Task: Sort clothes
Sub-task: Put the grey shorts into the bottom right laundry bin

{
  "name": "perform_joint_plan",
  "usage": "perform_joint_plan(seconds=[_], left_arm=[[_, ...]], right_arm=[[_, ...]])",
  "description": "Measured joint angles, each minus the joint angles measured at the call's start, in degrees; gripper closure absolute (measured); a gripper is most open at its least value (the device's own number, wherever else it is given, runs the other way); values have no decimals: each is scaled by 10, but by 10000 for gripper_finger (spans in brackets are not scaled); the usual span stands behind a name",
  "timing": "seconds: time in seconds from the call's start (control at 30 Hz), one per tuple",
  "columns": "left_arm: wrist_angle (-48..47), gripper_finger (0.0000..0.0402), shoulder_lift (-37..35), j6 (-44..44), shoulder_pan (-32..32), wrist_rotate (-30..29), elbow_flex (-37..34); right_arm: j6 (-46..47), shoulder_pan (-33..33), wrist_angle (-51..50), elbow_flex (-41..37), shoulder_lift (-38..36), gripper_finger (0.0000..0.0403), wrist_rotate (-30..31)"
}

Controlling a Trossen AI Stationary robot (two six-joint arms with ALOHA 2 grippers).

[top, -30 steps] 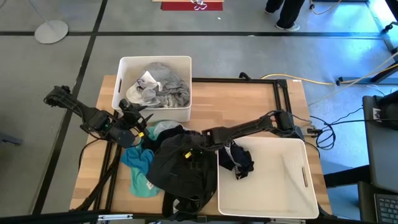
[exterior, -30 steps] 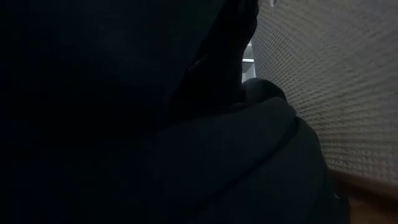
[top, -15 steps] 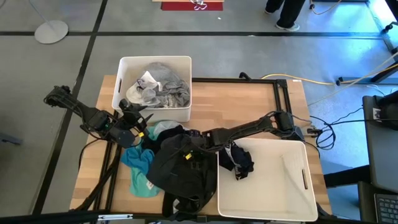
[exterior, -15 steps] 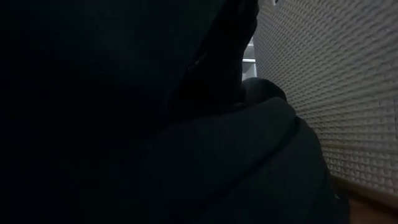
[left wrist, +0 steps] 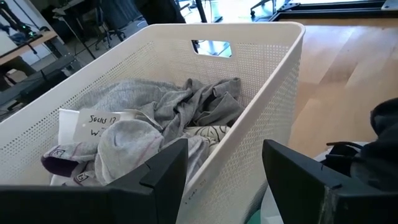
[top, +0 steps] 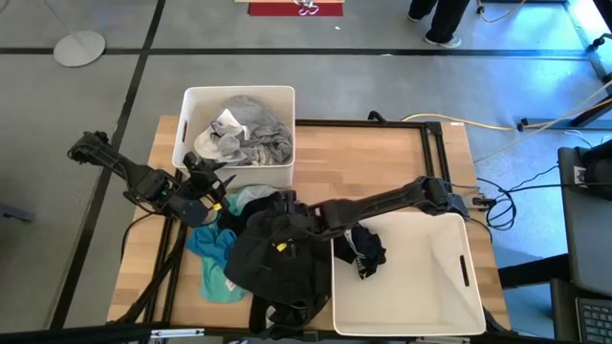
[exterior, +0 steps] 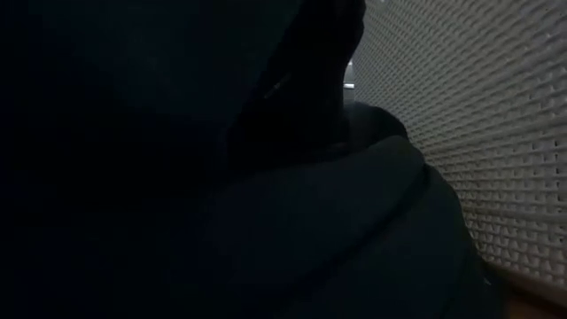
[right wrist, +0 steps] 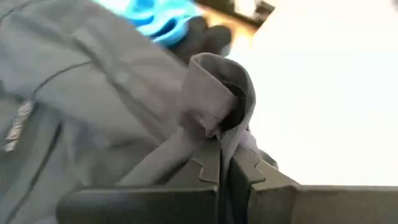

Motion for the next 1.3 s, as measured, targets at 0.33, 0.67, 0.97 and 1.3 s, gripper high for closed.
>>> perform_joint_plan(seconds=[0.33,0.67,0.97,1.3], left_arm=[[0,205,0,2,0,0,0],[0,205,0,2,0,3,0],[0,205,0,-2,0,3,0],[0,205,0,-2,0,3,0]], right_arm=[[-56,3,-106,137,0,399,135],[-82,3,-138,175,-68,400,227],[-82,16,-114,176,-160,399,266],[-132,27,-14,176,-225,399,271]])
